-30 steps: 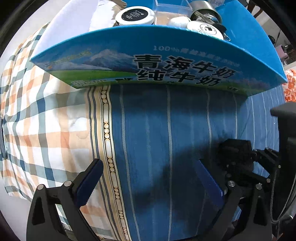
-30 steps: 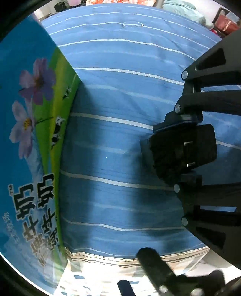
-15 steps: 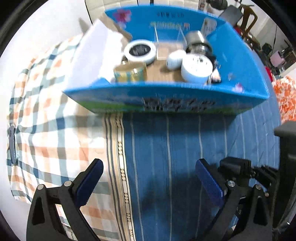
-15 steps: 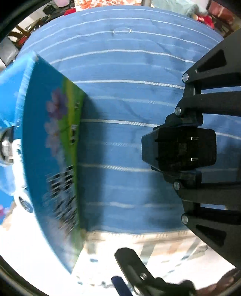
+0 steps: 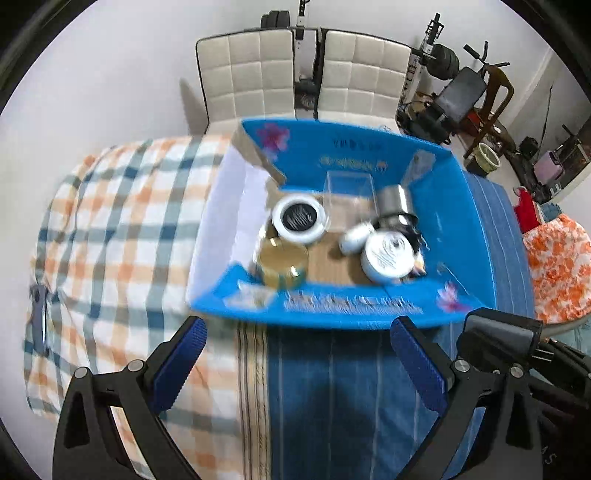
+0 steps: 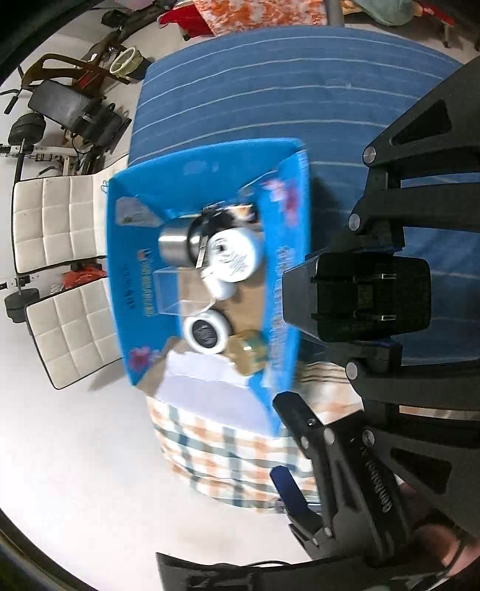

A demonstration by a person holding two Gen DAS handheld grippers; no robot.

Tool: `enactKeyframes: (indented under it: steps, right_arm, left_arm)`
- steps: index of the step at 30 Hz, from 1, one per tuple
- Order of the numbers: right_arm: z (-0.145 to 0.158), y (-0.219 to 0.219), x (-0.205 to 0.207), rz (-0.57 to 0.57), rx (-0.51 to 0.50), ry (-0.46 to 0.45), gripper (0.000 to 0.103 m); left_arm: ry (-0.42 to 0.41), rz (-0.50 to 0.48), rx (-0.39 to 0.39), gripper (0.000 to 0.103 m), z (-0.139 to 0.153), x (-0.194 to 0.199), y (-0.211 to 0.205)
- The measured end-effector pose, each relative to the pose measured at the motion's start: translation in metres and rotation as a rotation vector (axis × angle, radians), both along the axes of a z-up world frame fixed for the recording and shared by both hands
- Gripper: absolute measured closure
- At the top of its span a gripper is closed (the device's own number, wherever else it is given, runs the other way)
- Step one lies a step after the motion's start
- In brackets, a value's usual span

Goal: Organize rigid objects
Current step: 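Carry the charger into the blue box and open the right tool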

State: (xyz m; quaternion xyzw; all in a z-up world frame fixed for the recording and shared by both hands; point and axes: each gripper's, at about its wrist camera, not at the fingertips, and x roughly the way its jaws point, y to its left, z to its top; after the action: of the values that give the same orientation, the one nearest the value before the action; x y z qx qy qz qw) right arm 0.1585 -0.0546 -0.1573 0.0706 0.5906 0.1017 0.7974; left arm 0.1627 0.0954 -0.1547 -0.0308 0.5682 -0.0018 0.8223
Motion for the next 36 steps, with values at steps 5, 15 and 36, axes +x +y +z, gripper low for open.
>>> enactKeyframes:
  steps: [5, 15, 36]
  right_arm:
    - [-0.034, 0.017, 0.04, -0.041, 0.021, -0.002, 0.07]
    - [-0.136, 0.023, 0.089, -0.134, 0.216, 0.135, 0.07]
    - [-0.166, 0.042, 0.11, -0.11, 0.12, 0.214, 0.046]
  left_arm:
    - [-0.029, -0.002, 0.037, 0.001, -0.013, 0.037, 0.014]
    - [0.024, 0.023, 0.068, 0.001, -0.06, 0.079, 0.038]
    - [0.051, 0.046, 0.045, 0.001, -0.081, 0.088, 0.048]
